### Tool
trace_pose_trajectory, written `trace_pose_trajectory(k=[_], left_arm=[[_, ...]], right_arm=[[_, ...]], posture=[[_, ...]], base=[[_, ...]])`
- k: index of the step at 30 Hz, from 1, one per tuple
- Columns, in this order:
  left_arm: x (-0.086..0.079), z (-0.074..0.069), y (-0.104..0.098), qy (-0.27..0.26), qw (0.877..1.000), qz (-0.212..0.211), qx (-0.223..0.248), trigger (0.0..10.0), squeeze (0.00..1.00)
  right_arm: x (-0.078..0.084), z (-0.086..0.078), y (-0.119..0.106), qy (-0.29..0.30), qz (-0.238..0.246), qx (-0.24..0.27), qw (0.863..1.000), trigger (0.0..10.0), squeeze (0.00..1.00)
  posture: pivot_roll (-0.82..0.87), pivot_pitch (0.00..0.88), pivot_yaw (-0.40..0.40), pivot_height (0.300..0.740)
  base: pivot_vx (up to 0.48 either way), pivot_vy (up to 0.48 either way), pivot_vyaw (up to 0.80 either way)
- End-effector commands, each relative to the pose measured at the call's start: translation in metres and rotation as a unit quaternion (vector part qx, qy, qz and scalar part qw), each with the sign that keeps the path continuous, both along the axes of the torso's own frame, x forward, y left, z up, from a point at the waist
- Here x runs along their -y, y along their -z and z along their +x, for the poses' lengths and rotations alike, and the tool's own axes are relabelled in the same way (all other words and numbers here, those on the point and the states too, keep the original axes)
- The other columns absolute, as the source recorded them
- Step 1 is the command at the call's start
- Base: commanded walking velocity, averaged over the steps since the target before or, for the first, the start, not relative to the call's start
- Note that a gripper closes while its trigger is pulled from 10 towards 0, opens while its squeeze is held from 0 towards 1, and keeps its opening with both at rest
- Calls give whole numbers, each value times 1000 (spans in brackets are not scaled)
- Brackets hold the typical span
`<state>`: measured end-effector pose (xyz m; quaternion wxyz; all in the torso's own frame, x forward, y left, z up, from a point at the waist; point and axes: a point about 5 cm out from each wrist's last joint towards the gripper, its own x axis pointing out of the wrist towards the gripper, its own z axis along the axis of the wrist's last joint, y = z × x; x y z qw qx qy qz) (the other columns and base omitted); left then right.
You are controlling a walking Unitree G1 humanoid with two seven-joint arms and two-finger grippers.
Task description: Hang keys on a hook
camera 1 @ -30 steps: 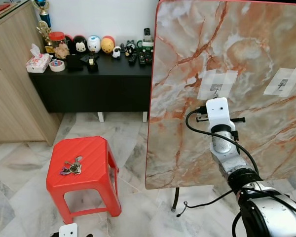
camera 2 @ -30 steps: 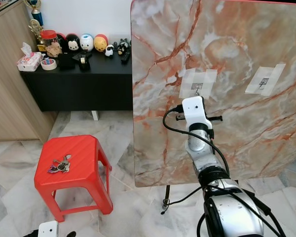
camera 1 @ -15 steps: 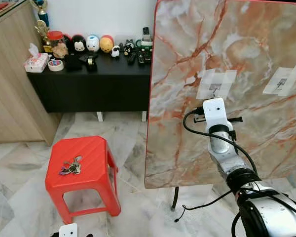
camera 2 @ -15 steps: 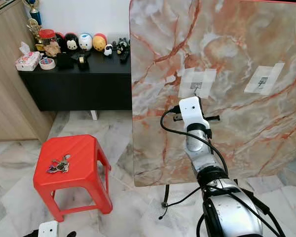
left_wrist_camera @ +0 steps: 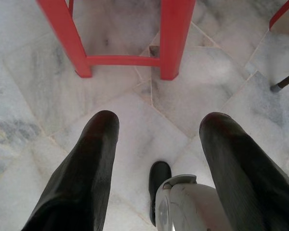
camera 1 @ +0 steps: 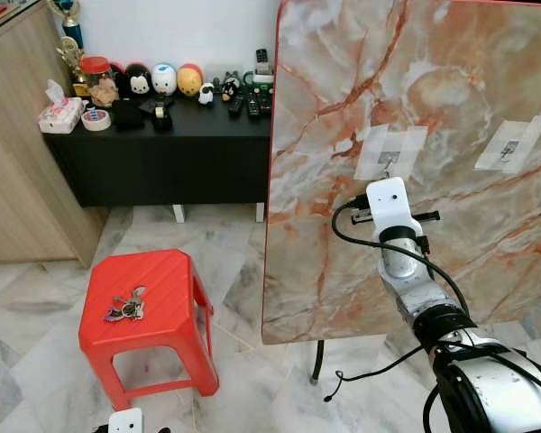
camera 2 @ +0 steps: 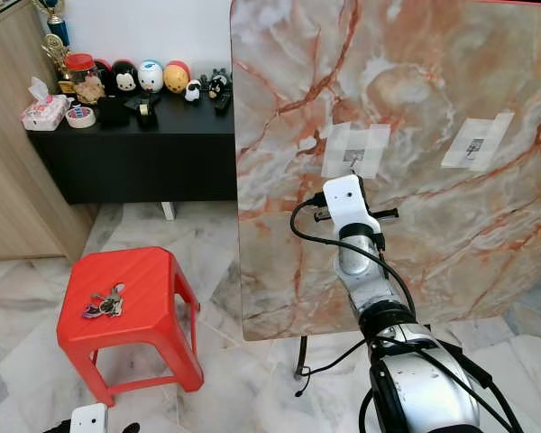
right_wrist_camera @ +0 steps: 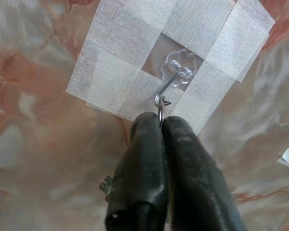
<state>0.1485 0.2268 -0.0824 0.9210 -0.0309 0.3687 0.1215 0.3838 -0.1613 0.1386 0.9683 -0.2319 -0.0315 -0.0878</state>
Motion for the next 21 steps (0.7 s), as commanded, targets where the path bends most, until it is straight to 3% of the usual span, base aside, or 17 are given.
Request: trace_pose_trajectory(k=[1, 6, 7, 12, 17, 21], left_arm=[[2, -3, 2, -1, 1000, -4, -5, 10000, 0], [2, -4, 2, 1, 1000, -4, -6, 10000, 0], [2, -4, 2, 1, 1000, -5, -7, 10000, 0], [3, -4, 2, 2, 1000, -5, -8, 10000, 0], [3, -4, 3, 3, 1000, -6, -9, 10000, 0], [3, -5, 3, 3, 1000, -6, -11, 10000, 0]], right_arm=[[2, 2, 0, 5, 9, -10, 1000, 10000, 1000], [0, 1, 3, -1, 6, -19, 1000, 10000, 984], [0, 0, 4, -3, 7, -20, 1000, 10000, 0], [-2, 0, 5, -9, 11, -20, 1000, 10000, 0], [-14, -1, 4, -48, 34, -11, 998, 10000, 0], [-22, -2, 2, -74, 78, 3, 994, 10000, 0]], posture=[[82, 43, -60, 740], [80, 44, -57, 740], [81, 44, -57, 740], [81, 44, -57, 740], [79, 45, -57, 740], [77, 48, -57, 740]], base=[[0, 0, 0], [0, 0, 0], [0, 0, 0], [0, 0, 0], [0, 0, 0], [0, 0, 0]])
